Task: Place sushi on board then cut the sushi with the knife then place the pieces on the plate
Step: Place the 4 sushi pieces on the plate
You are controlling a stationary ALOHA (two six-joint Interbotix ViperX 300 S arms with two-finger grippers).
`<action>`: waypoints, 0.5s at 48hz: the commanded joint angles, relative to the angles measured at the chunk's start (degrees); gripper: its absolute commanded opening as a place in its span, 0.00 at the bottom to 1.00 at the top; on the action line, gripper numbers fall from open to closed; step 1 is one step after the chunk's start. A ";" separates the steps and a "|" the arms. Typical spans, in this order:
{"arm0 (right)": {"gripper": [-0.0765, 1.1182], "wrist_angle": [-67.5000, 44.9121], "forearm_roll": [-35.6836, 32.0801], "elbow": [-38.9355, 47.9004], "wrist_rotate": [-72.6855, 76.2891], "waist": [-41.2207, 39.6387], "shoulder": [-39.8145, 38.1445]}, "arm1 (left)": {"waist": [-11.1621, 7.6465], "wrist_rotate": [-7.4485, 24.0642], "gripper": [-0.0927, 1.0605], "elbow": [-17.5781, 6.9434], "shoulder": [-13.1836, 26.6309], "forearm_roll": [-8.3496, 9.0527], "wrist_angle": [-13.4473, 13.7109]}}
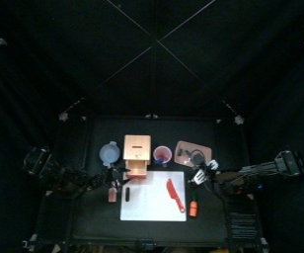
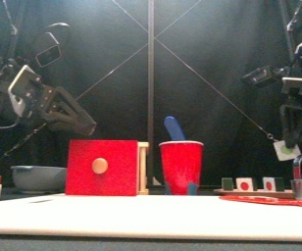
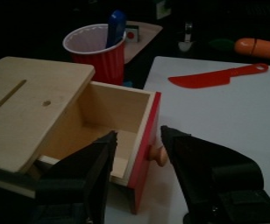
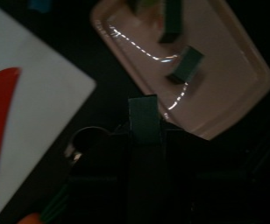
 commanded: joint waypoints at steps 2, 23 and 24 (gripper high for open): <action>0.57 -1.05 -0.44 2.29 -0.09 -7.38 -3.60 | 0.09 0.00 0.80 -0.62 0.00 0.09 0.70; 0.58 -17.93 0.79 8.35 -0.26 -33.66 -0.70 | -0.18 0.09 0.80 -1.76 2.02 0.35 1.23; 0.58 -19.07 0.62 8.53 -0.44 -34.72 -0.70 | -0.18 0.18 0.80 -1.93 1.93 0.44 1.23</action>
